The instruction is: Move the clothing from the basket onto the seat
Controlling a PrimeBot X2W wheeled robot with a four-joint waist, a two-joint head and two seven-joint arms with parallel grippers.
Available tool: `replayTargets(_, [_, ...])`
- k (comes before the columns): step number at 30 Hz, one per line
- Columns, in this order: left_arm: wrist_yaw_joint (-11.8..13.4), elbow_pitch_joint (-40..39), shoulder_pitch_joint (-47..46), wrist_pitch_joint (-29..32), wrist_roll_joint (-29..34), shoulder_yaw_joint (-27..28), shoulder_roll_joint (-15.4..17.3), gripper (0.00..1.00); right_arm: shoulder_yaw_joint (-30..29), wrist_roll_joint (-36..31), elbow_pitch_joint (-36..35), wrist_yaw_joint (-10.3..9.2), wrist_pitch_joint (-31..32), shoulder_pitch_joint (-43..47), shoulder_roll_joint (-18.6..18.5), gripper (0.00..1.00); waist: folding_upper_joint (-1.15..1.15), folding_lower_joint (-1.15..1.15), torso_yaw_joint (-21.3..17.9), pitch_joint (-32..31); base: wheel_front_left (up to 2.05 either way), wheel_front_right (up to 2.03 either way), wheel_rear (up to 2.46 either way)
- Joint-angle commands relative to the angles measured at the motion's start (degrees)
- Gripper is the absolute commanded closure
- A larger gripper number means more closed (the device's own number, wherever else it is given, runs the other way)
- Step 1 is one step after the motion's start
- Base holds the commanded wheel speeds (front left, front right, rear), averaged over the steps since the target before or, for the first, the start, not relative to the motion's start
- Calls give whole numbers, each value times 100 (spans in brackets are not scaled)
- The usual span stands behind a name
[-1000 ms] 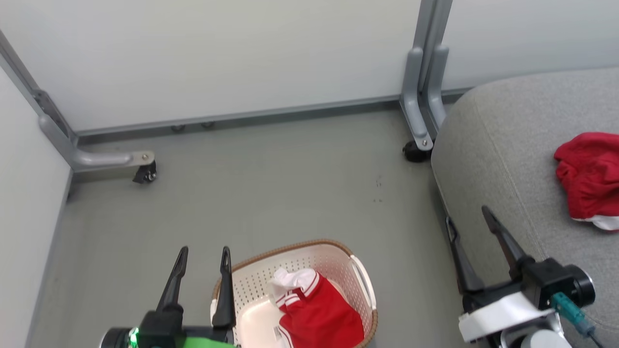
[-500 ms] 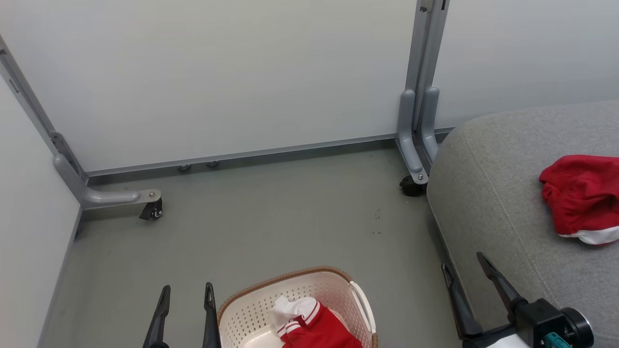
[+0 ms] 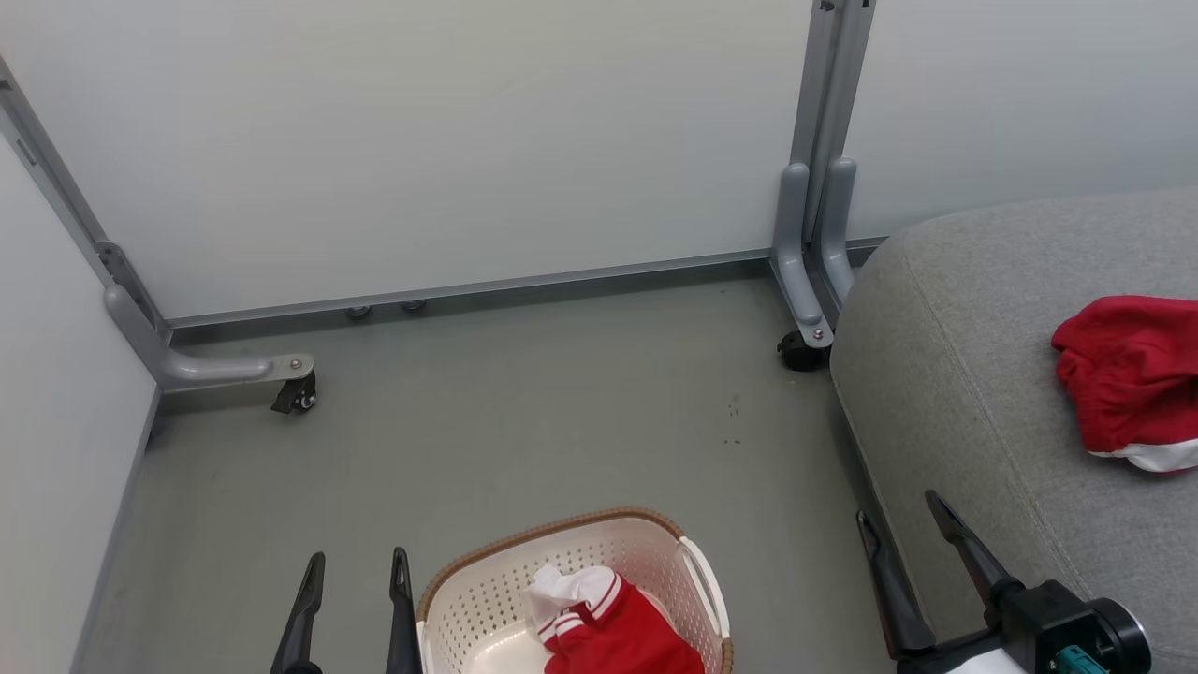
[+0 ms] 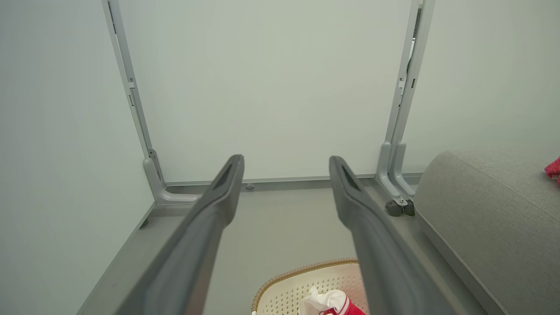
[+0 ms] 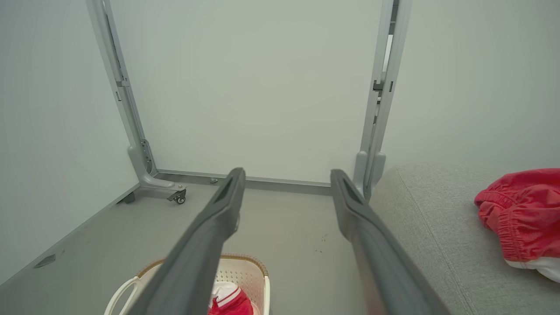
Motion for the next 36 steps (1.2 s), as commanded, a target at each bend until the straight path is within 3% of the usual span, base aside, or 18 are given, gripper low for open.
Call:
replayTargets(1, [-8,-9,-35,-2,24,0,-1,0,-10,-19,-24,-8,-1,70,-24,0,0,0,-1,16,0,0,0])
replayTargets(27, [-92,119,-43,-2,42,-92,-1,0,-18,-35,-39,-8,-1,103,-24,0,0,0,58,129,0,0,0])
replayTargets(36, [-284,353,-243,-2,34,-200,-1,0,-81,-35,-108,-8,-1,-42,-24,0,0,0,101,622,0,0,0])
